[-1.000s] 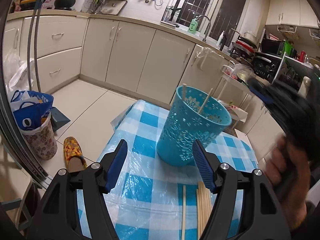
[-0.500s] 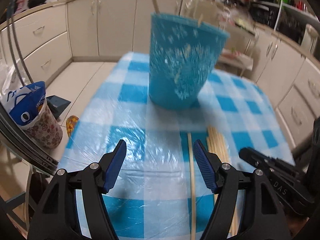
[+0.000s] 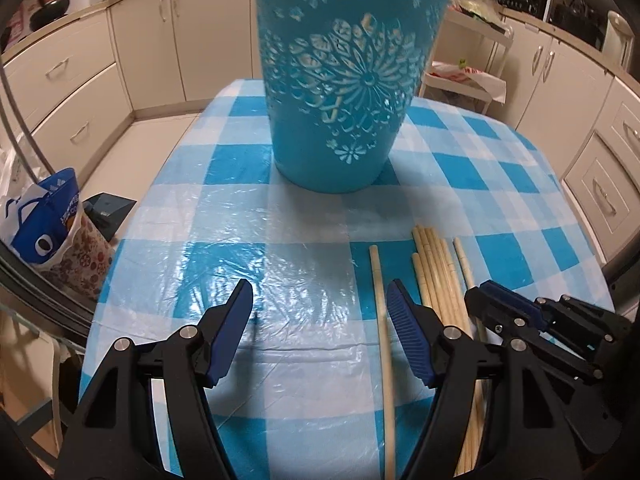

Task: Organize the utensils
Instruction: 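Grasp another chopstick with the left tool while the right tool grasps one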

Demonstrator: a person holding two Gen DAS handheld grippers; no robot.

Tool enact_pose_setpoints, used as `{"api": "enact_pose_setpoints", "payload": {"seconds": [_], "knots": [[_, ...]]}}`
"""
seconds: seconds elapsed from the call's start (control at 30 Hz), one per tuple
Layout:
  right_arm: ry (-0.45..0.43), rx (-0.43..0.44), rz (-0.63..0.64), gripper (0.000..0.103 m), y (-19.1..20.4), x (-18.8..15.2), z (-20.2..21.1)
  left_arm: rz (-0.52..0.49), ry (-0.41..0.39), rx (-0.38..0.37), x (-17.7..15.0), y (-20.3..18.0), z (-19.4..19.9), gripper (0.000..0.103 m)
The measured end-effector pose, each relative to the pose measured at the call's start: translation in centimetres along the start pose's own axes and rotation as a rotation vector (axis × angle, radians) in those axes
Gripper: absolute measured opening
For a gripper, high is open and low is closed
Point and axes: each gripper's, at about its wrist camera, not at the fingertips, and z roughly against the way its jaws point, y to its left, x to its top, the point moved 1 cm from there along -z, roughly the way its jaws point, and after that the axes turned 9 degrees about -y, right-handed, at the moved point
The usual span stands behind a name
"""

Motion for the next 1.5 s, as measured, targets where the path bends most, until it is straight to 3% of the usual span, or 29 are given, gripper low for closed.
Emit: {"api": "enact_pose_setpoints", "payload": {"seconds": [0.27, 0.7, 0.83, 0.9, 1.13, 1.27, 1.5], "knots": [[0.041, -0.025, 0.048, 0.010, -1.7, -0.1, 0.7, -0.044, 0.035, 0.000, -0.2, -1.2, -1.3, 0.066], [0.027, -0.019, 0.070, 0.010, -1.7, -0.1, 0.5, -0.083, 0.043, -0.007, -0.3, -2.6, -2.0, 0.065], [0.039, 0.003, 0.063, 0.010, -2.4, -0.1, 0.8, -0.110, 0.030, -0.030, -0.2, -3.1, -2.0, 0.036], [0.041, 0.004, 0.051, 0.010, -2.6, -0.1, 0.8, -0.107, 0.031, -0.040, -0.1, -3.1, -2.0, 0.028], [0.043, -0.004, 0.068, 0.011, -2.2, 0.1, 0.6, -0.119, 0.038, -0.038, -0.1, -3.6, -2.0, 0.026], [0.049, 0.022, 0.079, 0.009, -2.2, 0.0, 0.7, -0.105, 0.047, -0.065, -0.1, -3.5, -1.9, 0.010], [0.068, 0.024, 0.085, 0.009, -2.2, 0.1, 0.6, -0.114, 0.057, -0.051, -0.3, -3.7, -1.8, 0.011]]}}
